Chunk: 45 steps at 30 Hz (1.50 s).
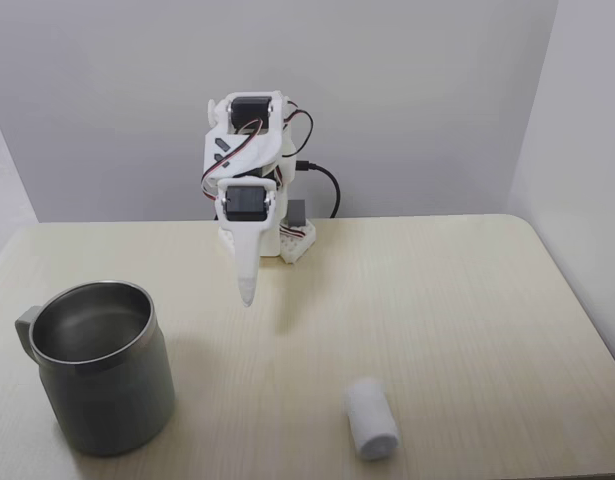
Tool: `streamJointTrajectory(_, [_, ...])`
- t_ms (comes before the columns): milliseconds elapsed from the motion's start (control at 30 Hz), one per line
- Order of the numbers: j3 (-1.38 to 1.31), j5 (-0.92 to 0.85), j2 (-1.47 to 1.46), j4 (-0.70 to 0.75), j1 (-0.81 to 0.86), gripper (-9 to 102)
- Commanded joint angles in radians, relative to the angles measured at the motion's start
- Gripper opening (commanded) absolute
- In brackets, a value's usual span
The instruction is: Grasp a dressing and put it in the cup.
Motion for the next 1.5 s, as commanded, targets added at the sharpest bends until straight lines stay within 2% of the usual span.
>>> streamJointTrajectory(0, [0.003, -0.005, -0.003, -0.017, 0.008, 0])
streamJointTrajectory(700, [0.012, -0.002, -0.003, -0.017, 0.005, 0])
streamJointTrajectory(933, [0.265, -0.041, 0.095, 0.041, 0.003, 0])
streamJointTrajectory(1067, [0.515, -0.141, 0.380, 0.049, 0.008, 0])
streamJointTrajectory(1167, [0.707, -0.290, 0.595, 0.075, -0.002, 0])
streamJointTrajectory(1467, [1.065, -0.715, 1.085, 0.149, -0.035, 18])
